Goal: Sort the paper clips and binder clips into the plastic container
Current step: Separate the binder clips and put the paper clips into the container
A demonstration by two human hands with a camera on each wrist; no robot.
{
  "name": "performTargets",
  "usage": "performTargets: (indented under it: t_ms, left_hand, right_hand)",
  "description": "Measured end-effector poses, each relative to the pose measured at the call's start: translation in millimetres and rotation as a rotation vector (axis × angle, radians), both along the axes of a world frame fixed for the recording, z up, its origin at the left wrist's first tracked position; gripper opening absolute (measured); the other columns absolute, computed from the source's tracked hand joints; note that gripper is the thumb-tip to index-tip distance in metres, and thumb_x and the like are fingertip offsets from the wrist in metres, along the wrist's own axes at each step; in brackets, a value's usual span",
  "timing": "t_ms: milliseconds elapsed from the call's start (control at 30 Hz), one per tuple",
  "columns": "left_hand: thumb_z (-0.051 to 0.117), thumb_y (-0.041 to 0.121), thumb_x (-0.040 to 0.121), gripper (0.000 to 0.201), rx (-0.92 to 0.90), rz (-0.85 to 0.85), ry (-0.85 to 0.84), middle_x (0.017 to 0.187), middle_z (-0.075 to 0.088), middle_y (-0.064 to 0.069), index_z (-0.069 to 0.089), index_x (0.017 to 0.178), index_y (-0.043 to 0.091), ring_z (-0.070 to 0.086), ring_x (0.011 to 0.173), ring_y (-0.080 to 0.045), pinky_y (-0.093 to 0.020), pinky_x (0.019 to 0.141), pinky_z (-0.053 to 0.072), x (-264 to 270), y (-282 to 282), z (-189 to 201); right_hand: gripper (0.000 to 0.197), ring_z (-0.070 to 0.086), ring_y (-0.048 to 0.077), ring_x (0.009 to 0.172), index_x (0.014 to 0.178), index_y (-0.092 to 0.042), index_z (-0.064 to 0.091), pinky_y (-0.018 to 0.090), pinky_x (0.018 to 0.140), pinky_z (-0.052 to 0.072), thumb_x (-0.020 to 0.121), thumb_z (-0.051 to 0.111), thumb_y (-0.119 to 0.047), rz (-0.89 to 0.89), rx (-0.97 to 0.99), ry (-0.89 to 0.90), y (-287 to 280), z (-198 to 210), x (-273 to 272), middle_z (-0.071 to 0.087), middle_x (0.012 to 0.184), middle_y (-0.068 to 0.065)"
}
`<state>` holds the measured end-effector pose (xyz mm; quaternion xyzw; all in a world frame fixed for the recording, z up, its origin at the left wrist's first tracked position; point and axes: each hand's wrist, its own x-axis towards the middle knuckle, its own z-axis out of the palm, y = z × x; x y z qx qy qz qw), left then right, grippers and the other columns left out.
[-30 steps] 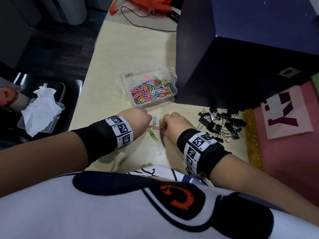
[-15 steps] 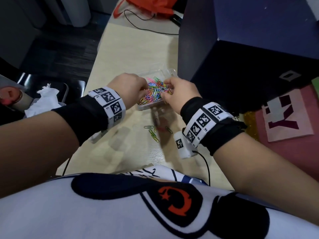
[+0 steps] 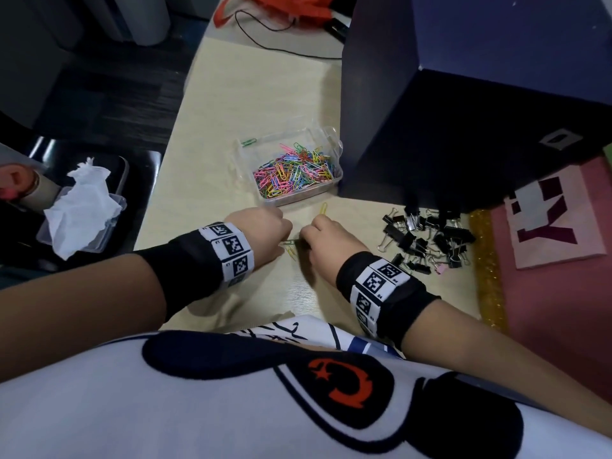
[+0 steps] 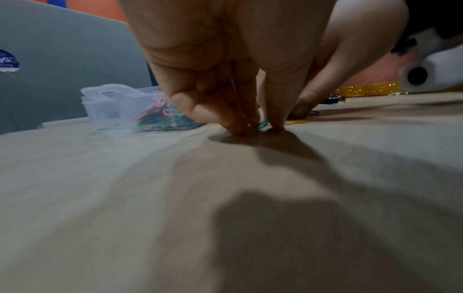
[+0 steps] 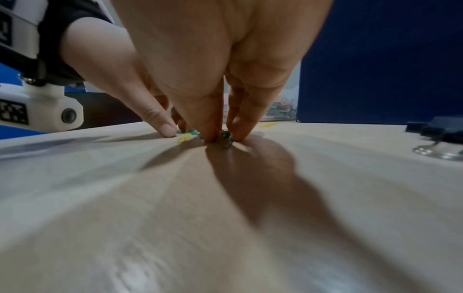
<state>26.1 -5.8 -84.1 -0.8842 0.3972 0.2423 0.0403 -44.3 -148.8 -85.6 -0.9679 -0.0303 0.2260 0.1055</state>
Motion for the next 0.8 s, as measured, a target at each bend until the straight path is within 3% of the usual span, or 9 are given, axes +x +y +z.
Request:
performTargets:
  t_ms: [200, 367, 533, 600, 667, 800]
  left_hand:
    - [0.042, 0.016, 0.092, 0.020, 0.028, 0.022, -0.048, 0.098, 0.055, -0.007, 0.060, 0.101, 0.012, 0.060, 0.091, -0.030, -0.035, 0.070, 0.051, -3, -8, -5]
    - [0.043, 0.018, 0.090, 0.020, 0.028, 0.063, 0.016, 0.102, 0.056, -0.008, 0.058, 0.102, 0.012, 0.059, 0.093, -0.030, -0.040, 0.079, 0.053, -3, -7, -6]
    - [0.049, 0.022, 0.089, 0.020, -0.150, 0.070, -0.056, 0.104, 0.059, -0.009, 0.060, 0.100, 0.010, 0.059, 0.095, -0.029, -0.033, 0.077, 0.046, 3, -3, 12]
    - [0.053, 0.021, 0.087, 0.017, -0.284, 0.140, -0.079, 0.104, 0.060, -0.009, 0.062, 0.098, 0.011, 0.059, 0.095, -0.029, -0.032, 0.078, 0.044, 13, -1, 25]
    - [0.056, 0.020, 0.085, 0.015, -0.400, 0.222, -0.115, 0.100, 0.060, -0.011, 0.063, 0.095, 0.011, 0.059, 0.093, -0.032, -0.033, 0.079, 0.044, 27, 1, 38]
    - [0.054, 0.022, 0.089, 0.021, -0.434, 0.274, -0.168, 0.100, 0.061, -0.013, 0.067, 0.102, 0.013, 0.059, 0.097, -0.034, -0.037, 0.082, 0.046, 48, 4, 49]
  right_hand:
    - [0.026, 0.053, 0.033, 0.107, 0.114, -0.011, 0.054, 0.035, 0.088, 0.045, 0.089, 0.050, -0.008, -0.117, -0.013, 0.027, -8, 2, 4, 0.047, 0.117, 0.012]
    - [0.022, 0.054, 0.026, 0.108, 0.107, -0.019, 0.062, 0.031, 0.093, 0.044, 0.088, 0.053, -0.011, -0.240, 0.038, 0.041, -16, 10, 15, 0.053, 0.117, 0.008]
    - [0.013, 0.062, 0.020, 0.094, 0.090, -0.022, 0.068, 0.021, 0.081, 0.043, 0.085, 0.058, -0.015, -0.364, 0.157, -0.167, -16, 32, 43, 0.068, 0.098, 0.000]
    - [0.011, 0.063, 0.018, 0.091, 0.091, -0.021, 0.068, 0.018, 0.078, 0.041, 0.085, 0.061, -0.017, -0.409, 0.219, -0.277, -14, 45, 57, 0.069, 0.096, -0.001]
    - [0.014, 0.063, 0.017, 0.095, 0.099, -0.020, 0.069, 0.019, 0.084, 0.043, 0.087, 0.062, -0.021, -0.431, 0.272, -0.354, -12, 57, 69, 0.070, 0.100, -0.001]
    - [0.030, 0.057, 0.023, 0.111, 0.122, -0.021, 0.061, 0.028, 0.095, 0.041, 0.093, 0.055, -0.028, -0.383, 0.209, -0.334, -13, 71, 74, 0.063, 0.120, 0.005]
